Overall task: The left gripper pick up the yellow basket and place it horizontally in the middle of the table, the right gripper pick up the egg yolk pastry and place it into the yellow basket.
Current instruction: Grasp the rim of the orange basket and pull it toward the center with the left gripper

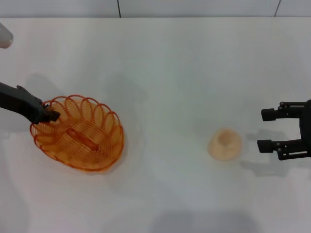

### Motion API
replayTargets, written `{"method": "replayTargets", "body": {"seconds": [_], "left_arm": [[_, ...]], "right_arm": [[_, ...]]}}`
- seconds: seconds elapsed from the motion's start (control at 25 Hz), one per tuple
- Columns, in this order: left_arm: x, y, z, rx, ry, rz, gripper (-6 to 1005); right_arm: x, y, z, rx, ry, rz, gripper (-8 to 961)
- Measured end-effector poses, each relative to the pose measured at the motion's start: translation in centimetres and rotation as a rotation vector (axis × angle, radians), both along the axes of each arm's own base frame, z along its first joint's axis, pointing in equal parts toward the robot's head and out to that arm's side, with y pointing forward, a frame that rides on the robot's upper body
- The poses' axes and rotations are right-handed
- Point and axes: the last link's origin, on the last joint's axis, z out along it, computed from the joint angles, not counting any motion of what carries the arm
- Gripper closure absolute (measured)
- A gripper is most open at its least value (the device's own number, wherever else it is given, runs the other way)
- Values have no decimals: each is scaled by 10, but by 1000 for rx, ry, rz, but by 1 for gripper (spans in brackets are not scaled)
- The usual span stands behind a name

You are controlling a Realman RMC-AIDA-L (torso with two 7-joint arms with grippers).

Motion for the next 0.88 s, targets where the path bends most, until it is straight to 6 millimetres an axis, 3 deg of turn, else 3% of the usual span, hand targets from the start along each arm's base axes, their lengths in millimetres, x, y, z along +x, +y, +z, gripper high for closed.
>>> {"method": "replayTargets", "body": {"seconds": [0.56,0.88], "left_arm": [[35,-6,4,-47,-118,-16,855],[45,-5,-3,-61,-122,20,901]], "right_arm": [[-1,2,0,7,-1,1,183],[1,2,1,13,3,-10,184]]}}
